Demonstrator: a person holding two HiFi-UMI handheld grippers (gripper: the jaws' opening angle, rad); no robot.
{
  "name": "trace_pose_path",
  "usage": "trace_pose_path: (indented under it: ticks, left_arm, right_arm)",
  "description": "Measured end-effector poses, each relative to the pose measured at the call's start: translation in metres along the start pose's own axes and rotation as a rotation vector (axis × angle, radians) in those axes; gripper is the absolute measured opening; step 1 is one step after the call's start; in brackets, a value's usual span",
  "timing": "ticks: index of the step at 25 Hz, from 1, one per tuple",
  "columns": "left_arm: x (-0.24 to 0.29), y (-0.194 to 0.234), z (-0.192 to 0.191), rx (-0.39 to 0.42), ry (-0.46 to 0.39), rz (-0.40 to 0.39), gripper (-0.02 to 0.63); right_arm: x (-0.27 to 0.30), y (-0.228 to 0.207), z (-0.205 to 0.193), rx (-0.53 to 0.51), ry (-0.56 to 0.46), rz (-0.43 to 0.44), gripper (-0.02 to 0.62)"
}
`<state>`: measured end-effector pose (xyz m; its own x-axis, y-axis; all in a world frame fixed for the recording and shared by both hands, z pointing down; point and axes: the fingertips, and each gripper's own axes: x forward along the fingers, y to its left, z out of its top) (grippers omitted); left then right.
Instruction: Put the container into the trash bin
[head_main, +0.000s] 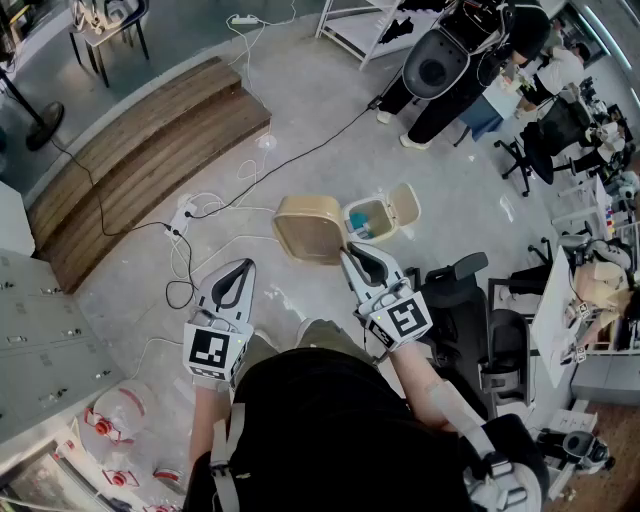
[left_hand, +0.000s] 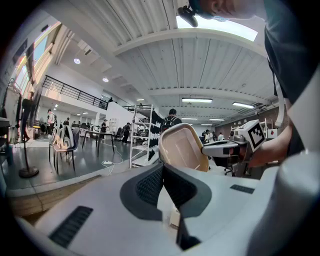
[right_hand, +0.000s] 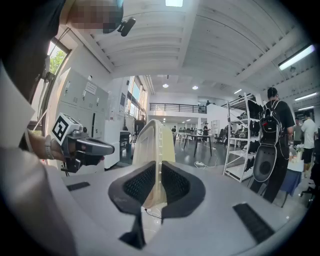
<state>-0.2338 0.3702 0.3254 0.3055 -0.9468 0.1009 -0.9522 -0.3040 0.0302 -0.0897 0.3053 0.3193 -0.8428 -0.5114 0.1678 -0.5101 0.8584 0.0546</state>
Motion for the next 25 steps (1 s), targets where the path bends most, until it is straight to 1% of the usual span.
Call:
trace_pose_path:
  ticks: [7,12,19,25]
  left_arm:
    - [0.027,-0.038,0.007,0.011,0.026,0.004,0.008]
    - [0.051,-0.061,0.016,0.018,0.028,0.004,0.008]
    - [0.08,-0.094,0.01,0.013,0.055,0.017,0.008]
    - [0.106,-0.122,0.004,0.01,0.082,0.003,0.008]
  right_arm:
    - [-0.027,-0.032,0.005,-0.015,-0.023,0.009,0.049]
    - [-0.049,-0.059,0.002,0.014,-0.054,0.015,0.049]
    - [-0.084,-0.098,-0.009,0.039,-0.087,-0.016,0.049]
    - [-0.107,-0.126,-0.021,0.043,-0.1,-0.039,0.049]
